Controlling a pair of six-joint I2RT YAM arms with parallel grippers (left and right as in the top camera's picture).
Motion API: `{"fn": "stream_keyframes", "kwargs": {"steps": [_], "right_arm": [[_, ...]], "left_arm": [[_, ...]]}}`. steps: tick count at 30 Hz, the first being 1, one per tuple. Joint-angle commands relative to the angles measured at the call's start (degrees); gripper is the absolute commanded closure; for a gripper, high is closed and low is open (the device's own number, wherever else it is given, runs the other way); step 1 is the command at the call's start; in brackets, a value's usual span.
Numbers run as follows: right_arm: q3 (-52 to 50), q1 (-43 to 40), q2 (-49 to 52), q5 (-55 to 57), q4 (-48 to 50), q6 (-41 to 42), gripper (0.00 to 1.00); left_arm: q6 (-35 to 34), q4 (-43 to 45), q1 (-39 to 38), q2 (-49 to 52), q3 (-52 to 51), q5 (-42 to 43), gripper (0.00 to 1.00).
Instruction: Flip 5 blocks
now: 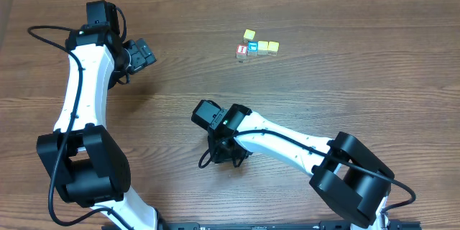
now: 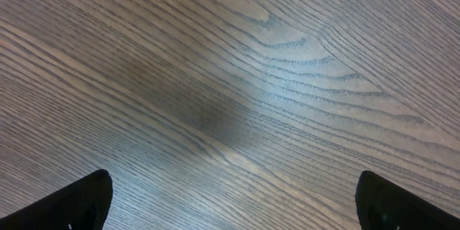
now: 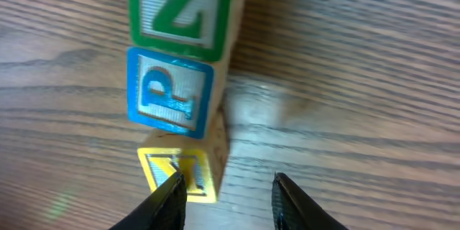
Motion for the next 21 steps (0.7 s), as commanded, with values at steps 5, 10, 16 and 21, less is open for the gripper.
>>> {"fn": "stream_keyframes", "kwargs": {"steps": [5,10,16,21], "right_arm": [[7.04,0.20,-5.95,4.00,-5.77,-1.53,0.61],[8.13,0.28,-7.85,3.78,-8.61,-8.11,0.96],[8.04,2.43,-7.85,3.78,-13.40,-22.60,0.96],[7.21,6.71,-7.85,3.80,-16.06,-30.18,0.96]], "left_arm": [[0.02,0.09,0.11,0.72,0.31,-0.96,0.00],[0.02,0.09,0.11,0.74,0.31,-0.96,0.00],[0.02,0.09,0.11,0.74,0.31,-0.96,0.00],[0.02,0.09,0.11,0.72,0.31,-0.96,0.00]]}}
